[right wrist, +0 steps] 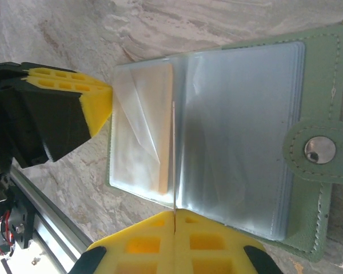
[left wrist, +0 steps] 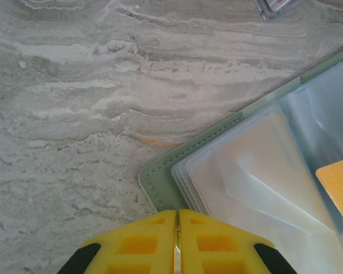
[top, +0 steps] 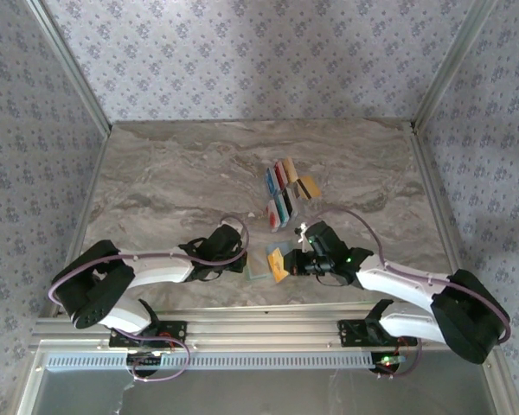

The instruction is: Put the credit cards into the card holder

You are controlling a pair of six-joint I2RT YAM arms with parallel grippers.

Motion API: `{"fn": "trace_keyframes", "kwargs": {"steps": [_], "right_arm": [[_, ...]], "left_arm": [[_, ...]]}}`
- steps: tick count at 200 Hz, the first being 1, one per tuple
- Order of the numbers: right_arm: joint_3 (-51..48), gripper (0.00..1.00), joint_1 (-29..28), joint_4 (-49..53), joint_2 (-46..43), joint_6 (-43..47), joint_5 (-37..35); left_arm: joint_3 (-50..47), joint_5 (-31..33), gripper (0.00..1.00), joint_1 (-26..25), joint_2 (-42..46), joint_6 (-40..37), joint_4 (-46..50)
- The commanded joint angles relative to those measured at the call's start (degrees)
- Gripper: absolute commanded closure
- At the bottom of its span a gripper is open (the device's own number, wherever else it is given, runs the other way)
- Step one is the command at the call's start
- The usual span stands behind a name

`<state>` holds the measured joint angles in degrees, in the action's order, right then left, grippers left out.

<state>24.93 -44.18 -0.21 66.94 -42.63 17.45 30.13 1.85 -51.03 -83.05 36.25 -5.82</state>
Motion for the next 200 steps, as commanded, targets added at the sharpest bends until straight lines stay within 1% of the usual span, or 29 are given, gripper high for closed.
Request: {"fn": "trace_keyframes", "kwargs": {"steps": [1, 51, 113, 200], "right_arm": [[-0.7, 1.00, -0.1, 0.2, 0.8, -0.3, 1.3], [-1.1, 1.00, -0.3, -1.4, 1.9, -0.5, 2.5], [-1.1, 1.00, -0.9, 0.4, -1.4, -0.2, 1.0], [-1.2, 1.00, -1.1, -0.4, 1.6, -0.4, 1.5]], "left_arm": [[-0.9, 1.1, 0.90, 0.0, 0.0, -0.4, 0.5], [-0.8, 1.2, 0.90, 0.0, -0.3, -0.5, 0.6], [-1.0, 1.3, 0.90, 0.0, -0.3, -0.4, 0.5], [-0.9, 1.3, 0.90, 0.0, 0.1, -0.5, 0.8]]}}
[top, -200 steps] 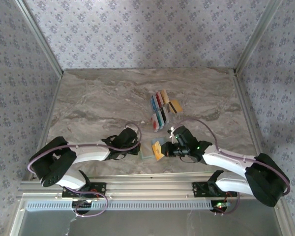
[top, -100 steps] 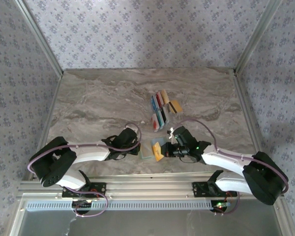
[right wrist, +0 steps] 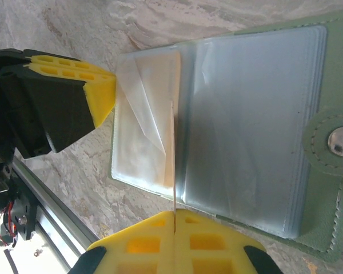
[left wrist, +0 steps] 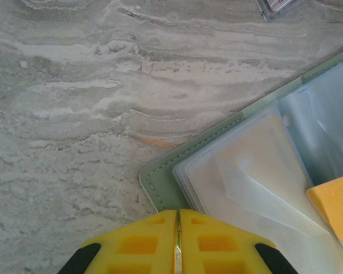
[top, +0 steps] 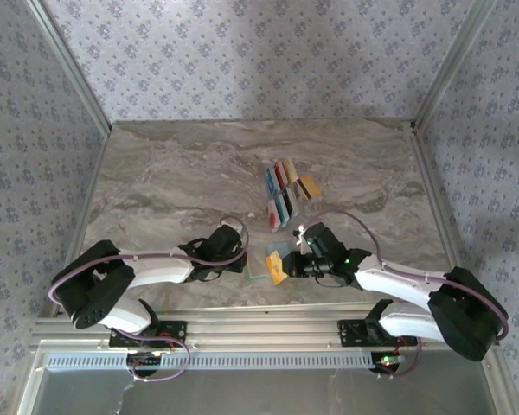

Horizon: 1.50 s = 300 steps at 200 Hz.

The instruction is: Put the credit cards into the card holder

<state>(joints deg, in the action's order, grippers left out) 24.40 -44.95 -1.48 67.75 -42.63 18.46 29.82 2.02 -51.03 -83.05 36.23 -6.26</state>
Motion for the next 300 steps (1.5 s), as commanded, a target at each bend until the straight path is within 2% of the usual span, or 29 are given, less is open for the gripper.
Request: {"fn": "trace_keyframes", "kwargs": {"steps": [1, 69, 203, 232, 300], "right_arm": [[-0.7, 1.00, -0.3, 0.9, 0.8, -0.4, 0.5], [-0.7, 1.00, 0.5, 0.6, 2.2, -0.7, 1.4], [4.8, 1.00, 3.4, -4.6, 11.8, -1.3, 5.3], [5.9, 1.00, 3.1, -5.5, 13.7, -1.1, 4.3], [6.8, 1.00, 0.7, -4.3, 13.7, 1.2, -4.4]], "left_arm": [[-0.6, 1.2, 0.90, 0.0, 0.0, -0.5, 1.3], [-0.9, 0.9, 0.90, 0.0, -0.6, -0.4, 0.5], [-2.1, 0.7, 0.90, 0.0, -0.7, 0.0, -0.6], [-2.4, 0.6, 0.90, 0.0, -0.5, 0.1, -0.8], [-2.8, 0.6, 0.90, 0.0, -0.4, 0.1, -0.9]]}}
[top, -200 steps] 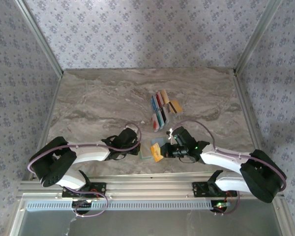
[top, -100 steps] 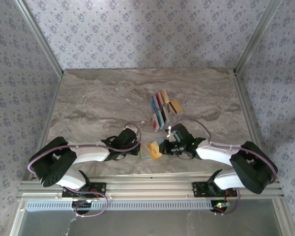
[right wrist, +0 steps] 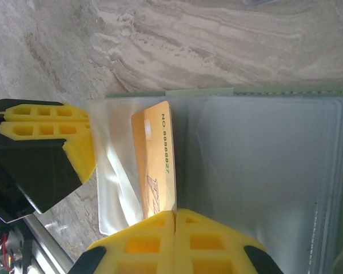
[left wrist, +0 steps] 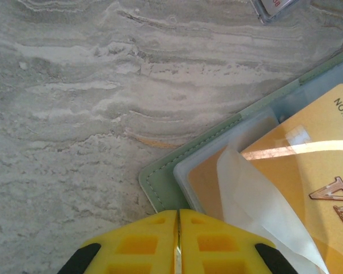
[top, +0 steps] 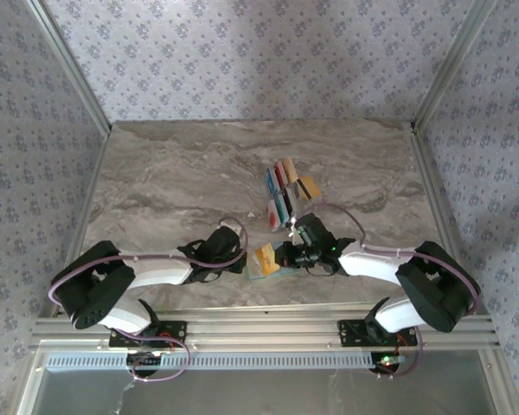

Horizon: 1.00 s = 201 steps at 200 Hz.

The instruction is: Put the credit cards into the card holder

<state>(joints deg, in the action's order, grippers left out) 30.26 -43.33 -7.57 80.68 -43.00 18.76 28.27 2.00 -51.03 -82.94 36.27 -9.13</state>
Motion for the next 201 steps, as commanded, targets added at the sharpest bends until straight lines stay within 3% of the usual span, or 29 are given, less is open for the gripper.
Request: {"fn": "trace_keyframes", "kwargs": {"steps": [1, 91, 201], "right_arm": [[0.9, 1.00, -0.9, 1.8, 0.7, 1.6, -4.8], [2.3, 1.00, -3.5, 3.9, 1.3, 6.4, -12.3], [-0.6, 1.00, -6.3, -1.1, 2.2, 6.5, -12.5]], "left_arm": [[-1.2, 0.6, 0.90, 0.0, -0.6, 0.0, 2.0], [-0.9, 0.8, 0.90, -0.1, 0.0, 0.0, 3.0], [-0.9, 0.8, 0.90, -0.1, -0.9, 0.1, 2.9]]}}
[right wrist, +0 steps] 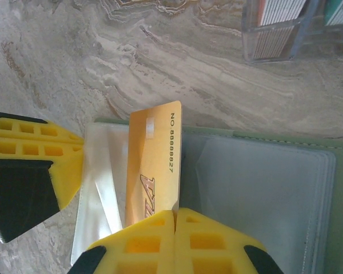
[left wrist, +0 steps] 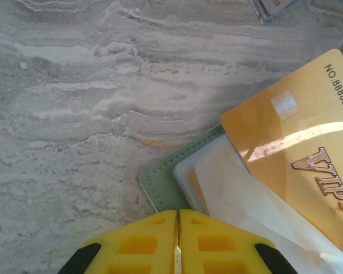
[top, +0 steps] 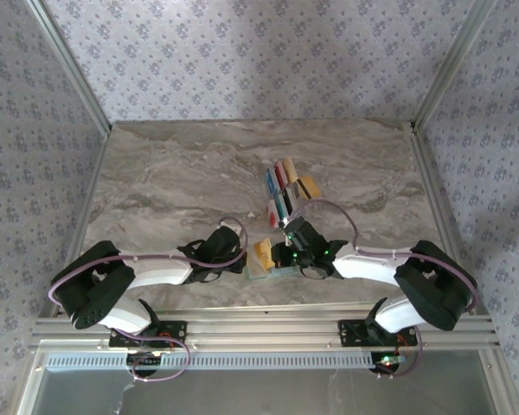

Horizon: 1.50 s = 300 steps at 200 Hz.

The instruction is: Put the credit cards into the card holder

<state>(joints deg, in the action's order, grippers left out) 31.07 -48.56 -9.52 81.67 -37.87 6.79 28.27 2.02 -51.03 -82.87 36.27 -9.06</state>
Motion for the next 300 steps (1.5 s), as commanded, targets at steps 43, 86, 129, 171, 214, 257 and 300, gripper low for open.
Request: {"fn": "trace_keyframes", "kwargs": {"steps": [43, 86, 129, 171, 214, 257, 300], "right_arm": [[-3.0, 1.00, -1.1, -1.8, 0.4, -0.3, 3.0], [-4.3, 1.00, -1.3, -4.6, 1.0, -3.0, 4.7], [-4.7, 1.00, -2.7, -7.3, 2.0, -5.5, 4.0], [-4.7, 1.00, -4.6, -9.3, 3.4, -6.9, 3.1], [-4.8, 1.00, -6.6, -9.9, 3.2, -8.7, -0.1], [-3.6, 1.00, -7.4, -9.5, 4.1, -8.4, 0.0], [-3.7, 0.83, -7.6, -4.4, 0.7, -7.7, -2.3]], "left_arm": [[-0.9, 0.7, 0.90, -0.1, -1.1, 0.2, 2.6], [-0.8, 0.6, 0.90, 0.0, -1.7, 0.2, 2.3], [-1.0, 0.6, 0.90, 0.0, -1.9, 0.4, 1.8], [-1.0, 0.3, 0.90, 0.0, -2.0, 0.5, 1.4], [-1.0, 0.1, 0.90, -0.1, -2.1, 0.6, 0.9], [-0.9, -0.2, 0.91, -0.2, -2.3, 0.6, 0.8], [-1.1, 0.4, 0.91, -0.3, -2.2, 0.4, 1.0]]}}
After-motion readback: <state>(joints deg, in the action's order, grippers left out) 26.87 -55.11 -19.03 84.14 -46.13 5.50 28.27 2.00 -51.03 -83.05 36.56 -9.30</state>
